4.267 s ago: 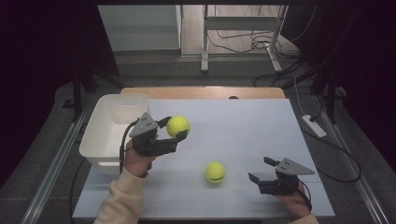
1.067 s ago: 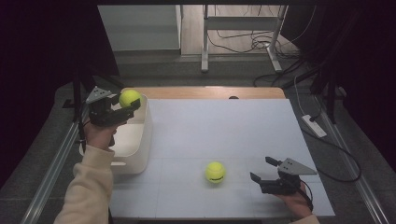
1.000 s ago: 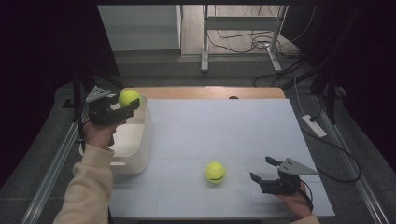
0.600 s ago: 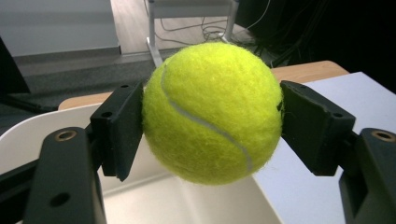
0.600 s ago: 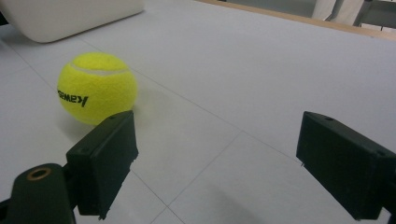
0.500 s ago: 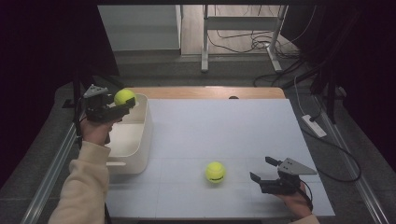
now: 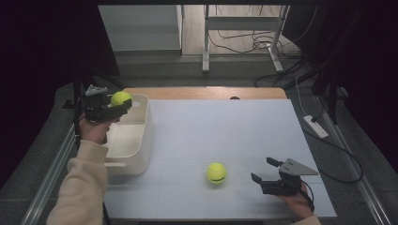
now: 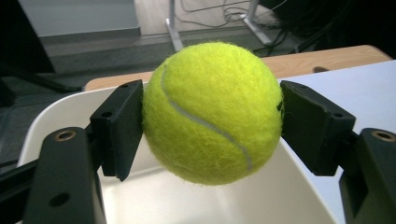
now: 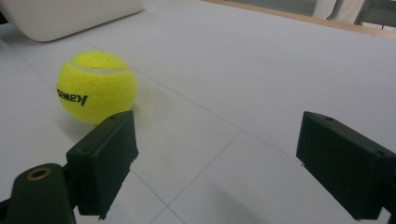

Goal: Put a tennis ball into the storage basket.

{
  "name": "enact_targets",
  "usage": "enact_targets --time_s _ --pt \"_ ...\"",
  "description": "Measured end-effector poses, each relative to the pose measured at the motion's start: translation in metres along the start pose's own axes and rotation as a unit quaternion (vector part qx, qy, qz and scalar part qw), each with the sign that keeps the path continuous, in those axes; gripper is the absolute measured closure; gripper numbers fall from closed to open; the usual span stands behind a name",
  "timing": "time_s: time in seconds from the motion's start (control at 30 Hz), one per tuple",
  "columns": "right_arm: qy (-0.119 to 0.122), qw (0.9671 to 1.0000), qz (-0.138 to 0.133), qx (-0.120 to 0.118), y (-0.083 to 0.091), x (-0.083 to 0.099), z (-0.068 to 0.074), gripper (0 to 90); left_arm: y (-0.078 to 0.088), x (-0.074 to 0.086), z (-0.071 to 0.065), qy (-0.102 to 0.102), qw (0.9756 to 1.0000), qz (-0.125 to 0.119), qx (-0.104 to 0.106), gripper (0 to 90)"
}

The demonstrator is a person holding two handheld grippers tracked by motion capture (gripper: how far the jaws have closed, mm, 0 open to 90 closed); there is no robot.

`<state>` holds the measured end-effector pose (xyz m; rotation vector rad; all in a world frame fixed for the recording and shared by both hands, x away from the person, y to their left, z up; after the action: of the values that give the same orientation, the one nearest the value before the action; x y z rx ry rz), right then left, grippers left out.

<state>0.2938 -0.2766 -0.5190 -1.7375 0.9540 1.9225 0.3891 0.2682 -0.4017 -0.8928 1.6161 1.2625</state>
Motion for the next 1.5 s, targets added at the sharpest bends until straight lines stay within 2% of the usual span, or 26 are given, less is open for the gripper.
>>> enact_targets --time_s 0.27,0.4,0.9,0.97,1.0,1.07,1.2,1.23,1.27,1.37,1.5 --pt "0.002 1.0000 0.001 0.000 0.000 0.000 0.000 12.5 -0.006 0.005 0.005 -0.002 0.9996 0.028 -0.011 26.8" --pt "0.001 1.0000 0.000 -0.001 0.000 0.000 0.000 12.5 -0.008 0.007 0.006 -0.011 0.9990 0.040 -0.014 26.8" --pt "0.001 1.0000 0.000 0.000 0.000 0.000 0.000 12.5 -0.007 0.007 0.006 -0.013 0.9991 0.039 -0.014 26.3" --pt "-0.001 1.0000 0.001 -0.001 0.000 0.000 0.000 12.5 -0.005 0.004 0.006 -0.011 0.9995 0.024 -0.020 22.9" --pt "-0.001 1.0000 0.001 -0.001 0.000 0.000 0.000 12.5 -0.005 0.004 0.006 -0.011 0.9995 0.024 -0.020 17.5" --pt "0.001 1.0000 0.002 -0.001 0.000 0.000 0.000 12.4 0.000 0.000 0.004 -0.002 1.0000 0.003 -0.008 15.6" --pt "0.000 1.0000 0.001 -0.001 0.000 0.000 0.000 12.4 0.006 -0.003 -0.002 -0.001 0.9998 -0.010 0.016 12.1" --pt "0.001 1.0000 0.002 0.000 0.000 0.000 0.000 12.4 0.008 -0.004 -0.003 0.000 0.9995 -0.015 0.027 11.6" --pt "0.001 1.0000 0.002 0.000 0.000 0.000 0.000 12.4 0.008 -0.004 -0.003 0.000 0.9995 -0.015 0.027 11.4" --pt "0.002 1.0000 0.002 -0.001 0.000 0.000 0.000 12.4 0.014 -0.005 -0.008 0.001 0.9986 -0.028 0.045 11.5" --pt "0.000 1.0000 0.001 -0.001 0.000 0.000 0.000 12.4 0.020 -0.006 -0.015 -0.007 0.9975 -0.036 0.060 11.2"
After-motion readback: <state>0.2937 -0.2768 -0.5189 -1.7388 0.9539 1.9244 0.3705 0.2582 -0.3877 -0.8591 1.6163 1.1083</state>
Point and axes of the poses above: each handheld gripper's, and its own axes: y roughly backward along the jaws, x roughly out of its underside, z roughly to its left, the point moved 3 cm from there along -y, roughly forward along the jaws, and after that the axes turned 12 degrees about -z, right-handed, at the moved point
